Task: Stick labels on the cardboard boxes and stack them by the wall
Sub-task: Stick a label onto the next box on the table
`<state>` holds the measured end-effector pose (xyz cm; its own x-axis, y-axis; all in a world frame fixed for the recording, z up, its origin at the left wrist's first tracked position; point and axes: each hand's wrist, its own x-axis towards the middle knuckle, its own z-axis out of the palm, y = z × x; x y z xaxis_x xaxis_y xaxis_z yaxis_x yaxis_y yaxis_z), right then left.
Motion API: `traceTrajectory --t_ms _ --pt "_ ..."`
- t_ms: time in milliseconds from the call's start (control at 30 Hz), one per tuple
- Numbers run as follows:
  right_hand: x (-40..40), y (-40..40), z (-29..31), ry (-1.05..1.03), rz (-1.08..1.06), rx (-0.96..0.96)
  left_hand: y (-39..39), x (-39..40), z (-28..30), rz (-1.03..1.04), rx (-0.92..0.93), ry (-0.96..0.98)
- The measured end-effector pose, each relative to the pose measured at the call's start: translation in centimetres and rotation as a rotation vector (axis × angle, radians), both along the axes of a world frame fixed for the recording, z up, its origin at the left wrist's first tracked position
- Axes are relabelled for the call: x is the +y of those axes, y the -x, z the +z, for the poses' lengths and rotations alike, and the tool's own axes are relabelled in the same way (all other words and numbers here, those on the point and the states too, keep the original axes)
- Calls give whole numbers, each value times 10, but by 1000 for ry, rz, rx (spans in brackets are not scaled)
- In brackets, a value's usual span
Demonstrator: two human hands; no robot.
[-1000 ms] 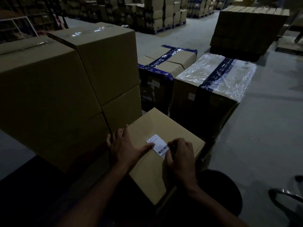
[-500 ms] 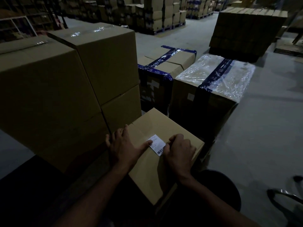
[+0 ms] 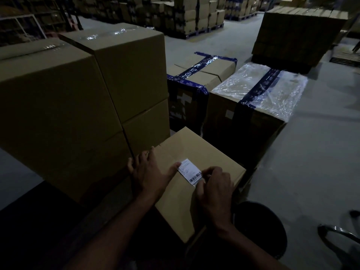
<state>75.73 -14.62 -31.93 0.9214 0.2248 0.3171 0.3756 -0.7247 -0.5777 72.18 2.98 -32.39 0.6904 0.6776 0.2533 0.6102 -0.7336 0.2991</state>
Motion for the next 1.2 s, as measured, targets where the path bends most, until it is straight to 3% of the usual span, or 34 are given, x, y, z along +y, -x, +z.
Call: traceTrajectory --t_ms 400,833,1067,1200 --pt "15 -15 13 74 -75 87 -1 -1 1 6 29 2" --pt "-1 -23 14 -94 28 229 -2 0 -2 13 -1 4" --pt "1 0 4 -28 -7 22 1 0 -4 1 -8 -7" --pt "9 -8 13 28 -37 109 0 0 -3 7 7 -27"
